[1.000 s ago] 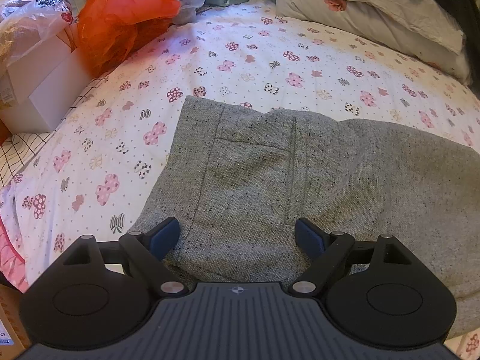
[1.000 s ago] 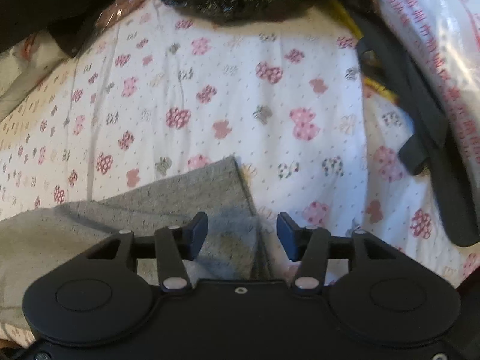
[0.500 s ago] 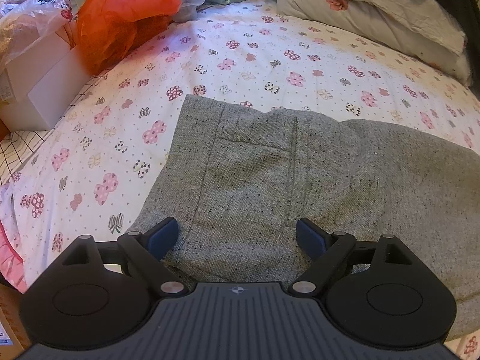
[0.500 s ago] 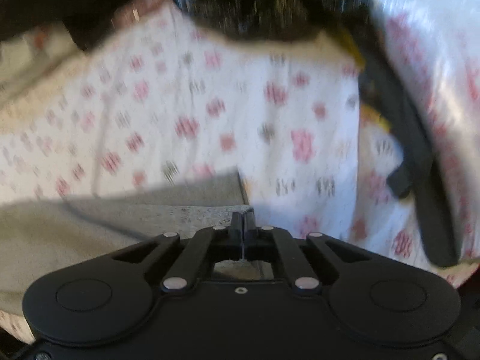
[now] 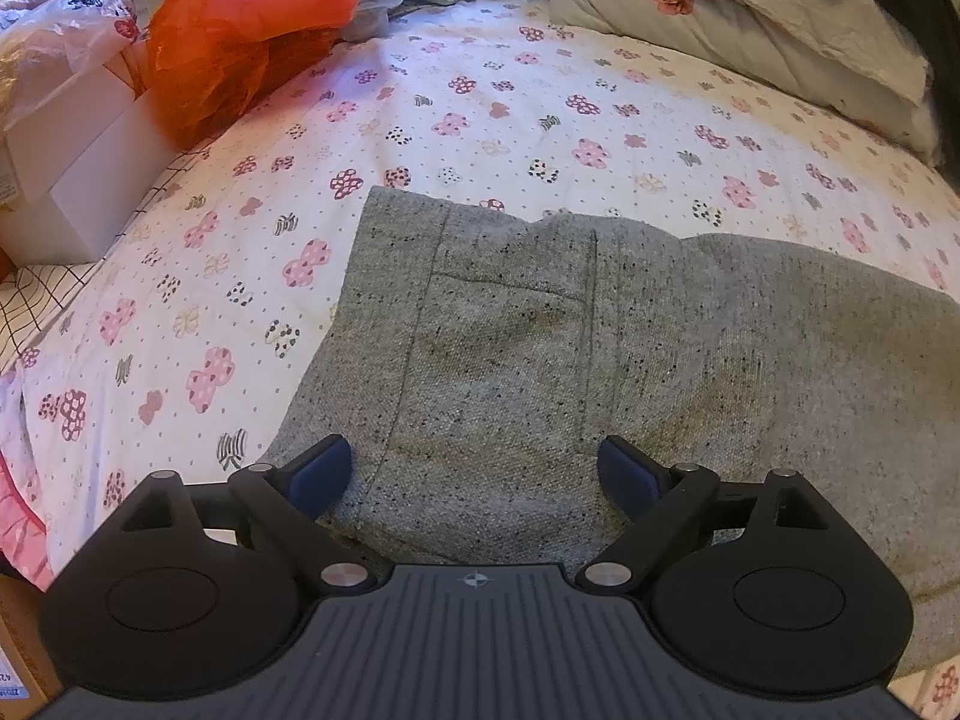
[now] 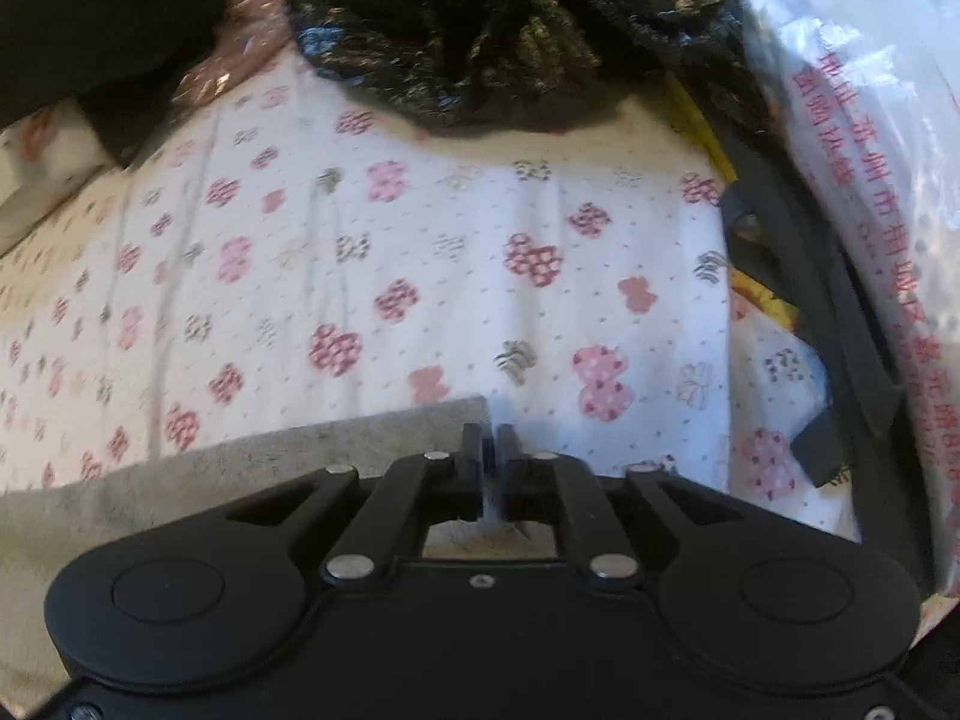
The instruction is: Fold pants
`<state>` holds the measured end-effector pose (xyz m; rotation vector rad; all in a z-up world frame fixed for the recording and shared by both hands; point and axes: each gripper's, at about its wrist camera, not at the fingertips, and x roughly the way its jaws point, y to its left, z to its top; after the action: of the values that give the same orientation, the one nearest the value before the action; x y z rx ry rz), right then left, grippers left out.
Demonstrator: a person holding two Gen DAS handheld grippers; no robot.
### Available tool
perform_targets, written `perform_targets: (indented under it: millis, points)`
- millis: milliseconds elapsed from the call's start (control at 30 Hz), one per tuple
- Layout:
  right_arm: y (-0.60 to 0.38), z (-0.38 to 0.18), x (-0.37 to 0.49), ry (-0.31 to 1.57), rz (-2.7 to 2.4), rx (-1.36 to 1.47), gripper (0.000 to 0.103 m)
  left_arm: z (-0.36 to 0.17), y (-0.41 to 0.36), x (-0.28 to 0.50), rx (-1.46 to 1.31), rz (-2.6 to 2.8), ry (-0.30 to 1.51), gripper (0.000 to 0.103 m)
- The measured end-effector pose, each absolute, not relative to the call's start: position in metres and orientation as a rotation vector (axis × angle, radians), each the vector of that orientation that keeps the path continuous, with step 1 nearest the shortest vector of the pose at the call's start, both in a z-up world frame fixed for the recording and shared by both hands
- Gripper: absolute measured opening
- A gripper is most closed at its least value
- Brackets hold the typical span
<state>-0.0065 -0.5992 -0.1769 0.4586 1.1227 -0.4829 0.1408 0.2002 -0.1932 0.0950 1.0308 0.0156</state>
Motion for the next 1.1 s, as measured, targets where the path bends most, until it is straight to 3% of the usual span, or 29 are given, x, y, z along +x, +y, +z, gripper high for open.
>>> perform_targets:
  millis: [33, 100, 133, 167, 367, 467, 800, 1100]
  points:
    - [-0.594, -0.171, -0.011, 1.091, -0.489, 0.452, 0.018, -0.192, 0.201, 0.140, 0.093, 0.015, 1.029, 0.090]
    - [-0.578, -0.147, -0.026, 1.001, -0.502, 0.451, 0.041, -0.188, 0.201, 0.138, 0.092, 0.019, 1.022, 0.089]
    - [-0.566, -0.136, -0.038, 0.947, -0.493, 0.479, 0.058, -0.184, 0.200, 0.135, 0.093, 0.015, 1.013, 0.089]
    - [-0.553, -0.128, -0.049, 0.909, -0.466, 0.538, 0.062, -0.178, 0.198, 0.131, 0.090, 0.008, 1.006, 0.089]
    - [-0.455, -0.161, -0.092, 0.857, -0.228, 0.920, 0.051, -0.149, 0.182, 0.089, -0.113, -0.104, 1.020, 0.089]
    - [-0.426, -0.184, -0.101, 0.853, -0.260, 1.068, 0.051, -0.146, 0.165, 0.065, -0.210, -0.150, 1.054, 0.089]
    - [-0.417, -0.222, -0.115, 0.842, -0.377, 1.222, 0.052, -0.196, 0.162, 0.064, -0.624, -0.032, 1.226, 0.089]
    - [-0.416, -0.227, -0.109, 0.842, -0.369, 1.240, 0.053, -0.222, 0.187, 0.074, -1.013, 0.014, 1.228, 0.089]
